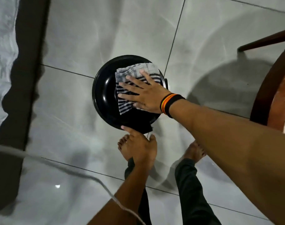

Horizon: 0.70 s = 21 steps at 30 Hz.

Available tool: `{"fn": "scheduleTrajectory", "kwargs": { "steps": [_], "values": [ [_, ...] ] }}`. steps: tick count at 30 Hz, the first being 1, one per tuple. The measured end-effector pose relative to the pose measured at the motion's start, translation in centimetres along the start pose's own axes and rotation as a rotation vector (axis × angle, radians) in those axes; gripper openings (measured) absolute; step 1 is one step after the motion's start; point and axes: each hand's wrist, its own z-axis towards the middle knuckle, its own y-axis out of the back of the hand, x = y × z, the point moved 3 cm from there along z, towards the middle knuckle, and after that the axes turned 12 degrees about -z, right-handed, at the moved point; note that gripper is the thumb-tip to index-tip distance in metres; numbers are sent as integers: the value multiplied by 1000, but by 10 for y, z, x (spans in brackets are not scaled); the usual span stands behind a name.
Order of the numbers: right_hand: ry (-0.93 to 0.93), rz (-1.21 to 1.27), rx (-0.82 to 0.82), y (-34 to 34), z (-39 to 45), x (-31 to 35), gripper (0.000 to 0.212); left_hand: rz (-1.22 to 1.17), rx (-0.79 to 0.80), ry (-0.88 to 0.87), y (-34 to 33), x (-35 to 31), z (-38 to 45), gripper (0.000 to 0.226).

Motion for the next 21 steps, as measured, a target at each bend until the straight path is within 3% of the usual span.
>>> {"fn": "scheduleTrajectory", "kwargs": {
  "steps": [4,6,9,11,15,21],
  "values": [
    [-62,1,-30,-1,1,3,62,-62,-106,-70,51,-12,16,107],
    [-76,-12,-30,-1,1,3,63,34,-119,-226,86,-27,38,120],
    [-67,-3,-17,2,3,3,64,279,75,-516,117,-48,82,152],
    [-73,2,-11,4,3,4,64,443,249,-597,128,-64,108,167],
    [-72,17,26,7,3,4,64,634,334,-612,132,-87,134,185],
    [-133,61,33,11,15,0,61,628,335,-554,126,-87,136,187]
  ]
}}
